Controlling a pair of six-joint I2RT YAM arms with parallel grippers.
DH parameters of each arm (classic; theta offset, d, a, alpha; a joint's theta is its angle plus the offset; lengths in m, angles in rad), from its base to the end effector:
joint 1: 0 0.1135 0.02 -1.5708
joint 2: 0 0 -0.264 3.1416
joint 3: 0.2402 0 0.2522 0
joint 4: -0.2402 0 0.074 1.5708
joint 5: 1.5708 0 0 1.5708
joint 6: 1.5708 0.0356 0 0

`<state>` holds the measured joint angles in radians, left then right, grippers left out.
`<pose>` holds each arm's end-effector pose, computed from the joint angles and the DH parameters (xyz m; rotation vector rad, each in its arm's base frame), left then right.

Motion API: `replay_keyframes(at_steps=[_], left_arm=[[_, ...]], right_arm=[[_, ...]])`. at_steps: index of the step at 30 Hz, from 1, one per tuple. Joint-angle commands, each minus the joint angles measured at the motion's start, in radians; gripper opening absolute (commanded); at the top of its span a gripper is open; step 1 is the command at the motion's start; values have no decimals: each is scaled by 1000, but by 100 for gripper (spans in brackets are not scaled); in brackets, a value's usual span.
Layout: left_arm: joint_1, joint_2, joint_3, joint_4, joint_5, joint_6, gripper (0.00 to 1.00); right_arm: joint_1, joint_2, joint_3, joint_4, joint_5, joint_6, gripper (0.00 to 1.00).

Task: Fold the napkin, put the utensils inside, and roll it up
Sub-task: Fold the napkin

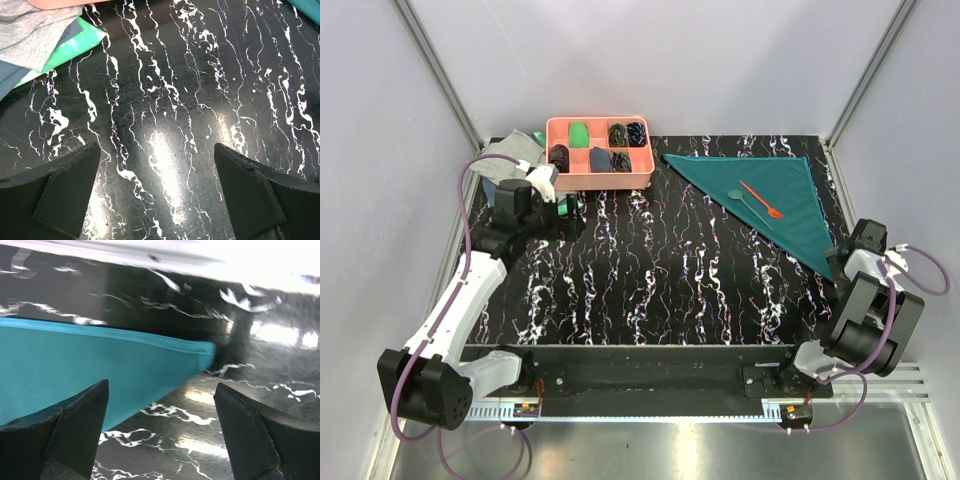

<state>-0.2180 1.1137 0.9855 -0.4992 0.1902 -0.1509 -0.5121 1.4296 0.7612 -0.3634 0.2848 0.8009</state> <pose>0.2351 -0.0590 0.3146 0.1819 2.2085 -0.4146 0.2285 -0.1399 0.1773 1.6413 1.9642 -0.2612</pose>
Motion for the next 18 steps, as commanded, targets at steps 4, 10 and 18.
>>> replay_keyframes(at_steps=[4, 10, 18], left_arm=[[-6, -2, -11, 47, 3, -3, 99], [-7, 15, -10, 47, 9, -3, 99], [-9, 15, -10, 48, 8, -3, 99]], right_arm=[[-40, -38, -36, 86, -44, 87, 92], [-71, -46, -72, 112, -38, 147, 88], [-101, -40, -99, 115, 5, 164, 82]])
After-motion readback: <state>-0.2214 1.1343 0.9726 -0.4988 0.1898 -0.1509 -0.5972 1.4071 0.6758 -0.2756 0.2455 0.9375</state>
